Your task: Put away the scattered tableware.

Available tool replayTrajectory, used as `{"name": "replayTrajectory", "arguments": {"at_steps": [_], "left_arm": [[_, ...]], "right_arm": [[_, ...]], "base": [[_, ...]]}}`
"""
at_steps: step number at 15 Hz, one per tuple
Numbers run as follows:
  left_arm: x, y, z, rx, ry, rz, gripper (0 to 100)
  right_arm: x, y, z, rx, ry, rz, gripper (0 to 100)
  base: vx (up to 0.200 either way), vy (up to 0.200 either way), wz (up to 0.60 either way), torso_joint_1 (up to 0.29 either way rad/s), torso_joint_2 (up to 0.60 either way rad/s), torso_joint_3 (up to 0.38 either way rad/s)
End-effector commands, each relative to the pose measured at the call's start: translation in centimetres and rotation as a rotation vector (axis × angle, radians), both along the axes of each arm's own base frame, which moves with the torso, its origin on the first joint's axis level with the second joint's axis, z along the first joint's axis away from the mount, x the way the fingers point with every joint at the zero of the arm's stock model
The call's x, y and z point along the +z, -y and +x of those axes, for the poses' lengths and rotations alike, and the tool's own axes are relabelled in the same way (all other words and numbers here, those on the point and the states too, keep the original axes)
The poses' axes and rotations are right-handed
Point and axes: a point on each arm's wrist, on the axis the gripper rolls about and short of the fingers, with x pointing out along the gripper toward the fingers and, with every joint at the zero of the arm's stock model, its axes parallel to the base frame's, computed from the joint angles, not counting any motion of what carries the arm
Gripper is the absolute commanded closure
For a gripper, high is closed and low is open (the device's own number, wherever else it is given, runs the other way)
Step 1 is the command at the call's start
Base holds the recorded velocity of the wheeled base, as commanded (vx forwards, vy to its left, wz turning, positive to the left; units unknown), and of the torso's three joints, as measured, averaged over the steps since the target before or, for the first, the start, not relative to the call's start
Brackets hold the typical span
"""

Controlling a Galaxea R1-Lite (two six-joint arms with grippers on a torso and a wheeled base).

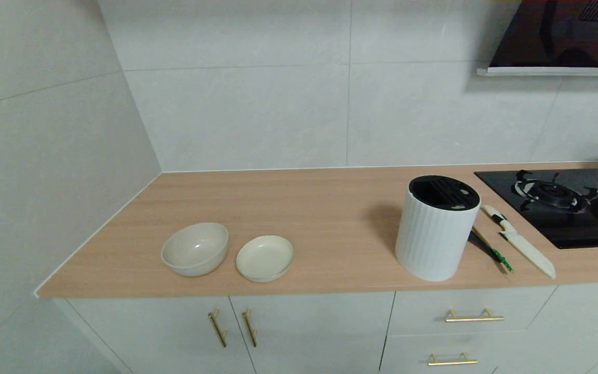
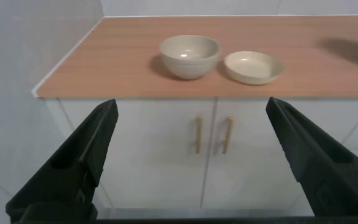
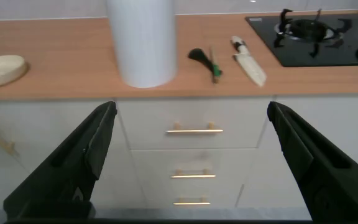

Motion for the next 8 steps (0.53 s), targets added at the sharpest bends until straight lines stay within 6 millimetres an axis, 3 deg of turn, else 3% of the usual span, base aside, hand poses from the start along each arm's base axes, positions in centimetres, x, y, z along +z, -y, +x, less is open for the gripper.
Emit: {"name": "replayTrajectory", "arguments": {"at_steps": [1,8], "left_arm": [[0.02,0.0,0.0,0.001,0.002,0.0,0],[0.01,0.0,0.0,0.001,0.0,0.0,0]], "right_arm": [[0.0,0.0,0.0,0.0,0.0,0.0,0],[0.0,0.0,0.0,0.0,0.0,0.0,0]], "base": [[0.0,0.2,0.0,0.002,0.0,0.007],[0.0,0.2,0.0,0.003,0.0,0.0]]}}
